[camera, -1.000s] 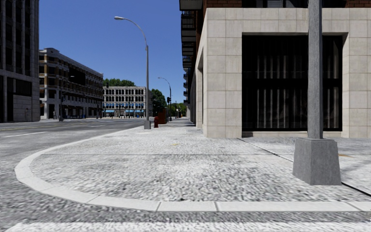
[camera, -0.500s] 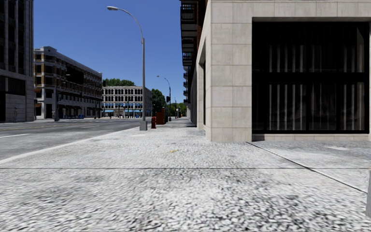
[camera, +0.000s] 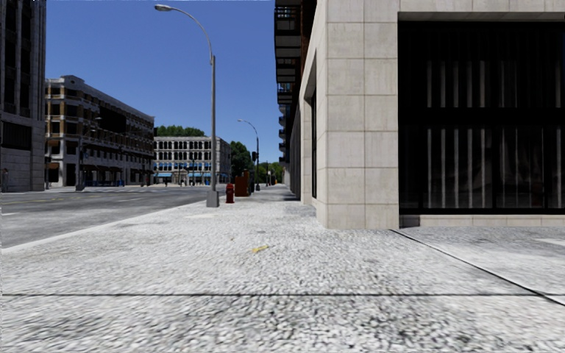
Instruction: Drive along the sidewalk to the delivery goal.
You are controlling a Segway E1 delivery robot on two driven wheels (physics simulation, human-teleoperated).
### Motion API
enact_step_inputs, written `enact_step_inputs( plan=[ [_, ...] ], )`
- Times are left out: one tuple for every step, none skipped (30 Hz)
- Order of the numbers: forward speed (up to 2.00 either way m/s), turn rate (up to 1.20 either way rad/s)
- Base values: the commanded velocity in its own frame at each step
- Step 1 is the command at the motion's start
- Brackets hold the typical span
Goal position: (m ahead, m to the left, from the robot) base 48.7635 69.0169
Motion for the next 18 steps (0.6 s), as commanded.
enact_step_inputs(
  plan=[
    [1.42, 0.00],
    [1.43, 0.00],
    [1.44, 0.00],
    [1.44, 0.00],
    [1.48, 0.00],
    [1.49, 0.00],
    [1.50, 0.00],
    [1.50, 0.00],
    [1.50, 0.00],
    [1.50, 0.00],
    [1.50, 0.00],
    [1.50, 0.00],
    [1.50, 0.00],
    [1.50, 0.00],
    [1.50, 0.00],
    [1.50, 0.00],
    [1.52, 0.00],
    [1.69, 0.00]
  ],
)
